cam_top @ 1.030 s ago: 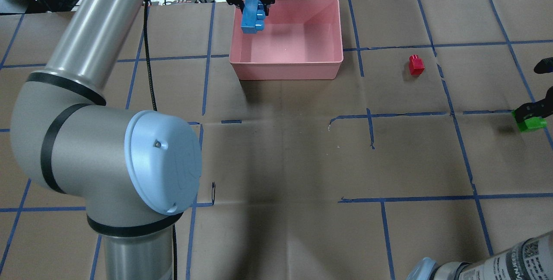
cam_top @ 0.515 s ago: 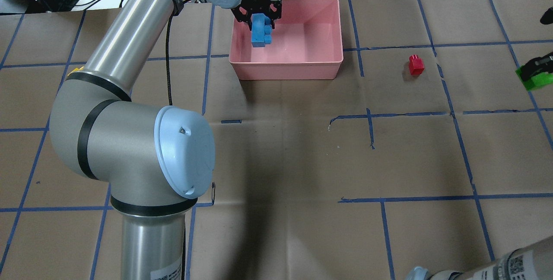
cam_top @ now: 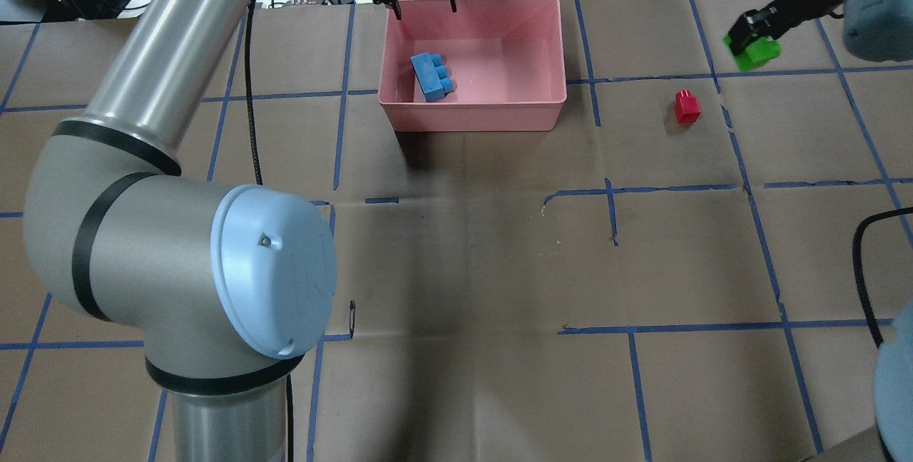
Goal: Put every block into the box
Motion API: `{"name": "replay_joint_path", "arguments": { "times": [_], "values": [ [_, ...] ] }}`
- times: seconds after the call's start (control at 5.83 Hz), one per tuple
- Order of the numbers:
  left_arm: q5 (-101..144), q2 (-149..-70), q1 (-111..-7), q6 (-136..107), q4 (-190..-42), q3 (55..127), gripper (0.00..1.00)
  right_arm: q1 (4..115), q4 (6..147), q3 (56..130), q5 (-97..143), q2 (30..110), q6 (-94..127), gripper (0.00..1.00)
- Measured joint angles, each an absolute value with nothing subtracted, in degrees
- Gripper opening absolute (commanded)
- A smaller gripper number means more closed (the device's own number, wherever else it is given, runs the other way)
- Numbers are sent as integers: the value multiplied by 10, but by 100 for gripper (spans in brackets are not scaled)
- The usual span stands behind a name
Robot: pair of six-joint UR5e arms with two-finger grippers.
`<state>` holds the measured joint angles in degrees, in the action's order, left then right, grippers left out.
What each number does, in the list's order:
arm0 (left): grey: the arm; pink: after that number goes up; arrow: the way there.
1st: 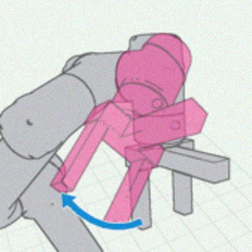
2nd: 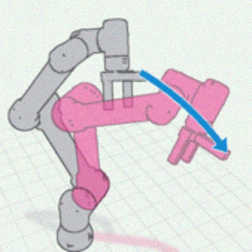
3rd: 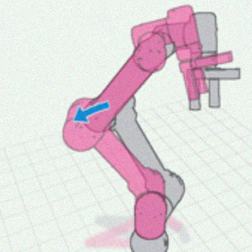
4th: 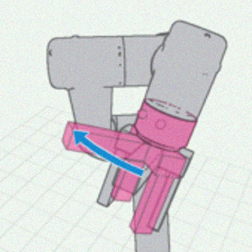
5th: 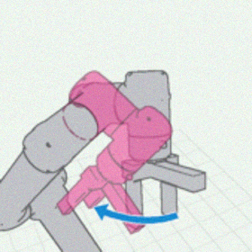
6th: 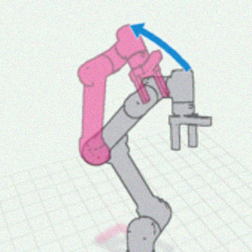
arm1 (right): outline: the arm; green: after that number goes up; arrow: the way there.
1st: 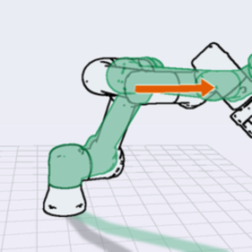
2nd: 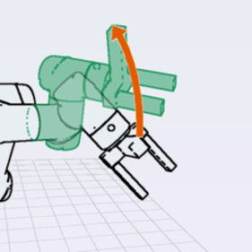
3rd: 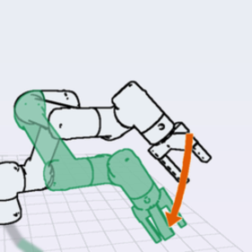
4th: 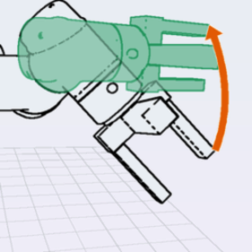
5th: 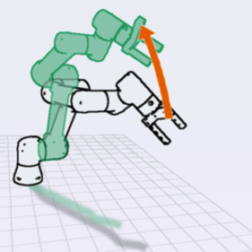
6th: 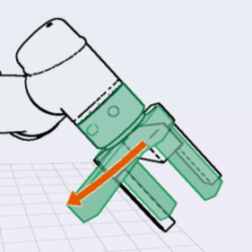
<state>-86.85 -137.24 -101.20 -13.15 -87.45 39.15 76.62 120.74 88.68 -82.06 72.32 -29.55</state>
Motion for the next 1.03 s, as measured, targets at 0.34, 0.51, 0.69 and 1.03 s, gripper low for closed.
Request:
{"name": "replay_joint_path", "arguments": {
  "times": [0.34,0.51,0.69,1.03],
  "values": [
    [-900,-1276,-975,-66,-937,438,98,876,1206,884,-737,721,-72,4],
    [-904,-1227,-943,-18,-941,494,97,920,1226,883,-693,706,19,4],
    [-905,-1179,-899,41,-927,564,97,949,1273,879,-658,674,76,4],
    [-901,-1131,-773,161,-883,669,98,985,1329,803,-641,589,115,12]
  ]
}}
